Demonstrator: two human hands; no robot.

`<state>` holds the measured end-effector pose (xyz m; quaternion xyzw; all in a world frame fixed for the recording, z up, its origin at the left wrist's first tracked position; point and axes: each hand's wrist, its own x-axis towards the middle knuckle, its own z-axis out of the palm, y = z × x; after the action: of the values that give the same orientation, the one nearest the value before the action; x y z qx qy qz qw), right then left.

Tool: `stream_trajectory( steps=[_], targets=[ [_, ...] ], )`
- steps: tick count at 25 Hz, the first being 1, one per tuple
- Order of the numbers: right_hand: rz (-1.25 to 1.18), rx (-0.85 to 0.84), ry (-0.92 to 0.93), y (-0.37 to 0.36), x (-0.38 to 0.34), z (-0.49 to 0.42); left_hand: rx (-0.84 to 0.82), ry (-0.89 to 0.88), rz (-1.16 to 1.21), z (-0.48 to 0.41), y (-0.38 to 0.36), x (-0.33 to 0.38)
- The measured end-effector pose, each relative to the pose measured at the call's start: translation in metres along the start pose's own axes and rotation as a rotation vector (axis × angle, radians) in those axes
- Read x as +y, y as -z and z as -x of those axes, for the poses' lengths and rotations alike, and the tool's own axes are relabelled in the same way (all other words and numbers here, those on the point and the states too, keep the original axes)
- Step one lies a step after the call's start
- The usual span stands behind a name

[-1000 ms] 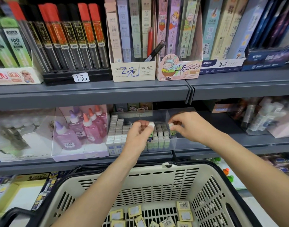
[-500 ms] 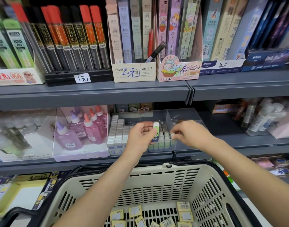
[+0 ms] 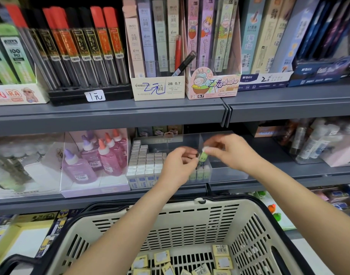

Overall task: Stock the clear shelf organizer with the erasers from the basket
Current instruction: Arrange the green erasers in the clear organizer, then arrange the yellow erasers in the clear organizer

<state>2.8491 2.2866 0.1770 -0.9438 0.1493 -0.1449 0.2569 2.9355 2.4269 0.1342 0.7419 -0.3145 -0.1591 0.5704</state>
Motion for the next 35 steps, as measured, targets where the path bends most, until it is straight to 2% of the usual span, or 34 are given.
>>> stream_trajectory(
  steps=[2,6,12,20,24,29,32,35],
  targets=[
    [0.069,0.036,-0.036,0.003,0.007,-0.001,0.050,-0.041,-0.175,-0.004,0.003,-0.003],
    [0.182,0.000,0.003,-0.004,0.012,-0.001,0.054,-0.084,-0.391,-0.005,0.005,-0.011],
    [0.264,-0.055,0.056,-0.006,0.008,-0.011,-0.058,-0.214,-0.751,-0.005,-0.002,-0.024],
    [0.390,-0.164,0.074,-0.014,0.006,-0.015,-0.030,-0.243,-0.807,-0.004,-0.003,-0.031],
    [0.348,-0.175,-0.008,-0.030,0.015,-0.006,-0.040,-0.270,-0.819,-0.003,-0.004,-0.035],
    [0.326,-0.218,-0.024,-0.030,0.020,-0.005,-0.044,-0.248,-0.772,-0.005,-0.003,-0.032],
    [0.279,-0.102,-0.025,-0.025,0.016,0.001,-0.016,-0.280,-0.658,0.008,0.006,-0.027],
    [0.114,0.024,0.007,-0.021,0.003,0.032,0.021,-0.281,-0.475,0.045,0.029,-0.027]
  ],
)
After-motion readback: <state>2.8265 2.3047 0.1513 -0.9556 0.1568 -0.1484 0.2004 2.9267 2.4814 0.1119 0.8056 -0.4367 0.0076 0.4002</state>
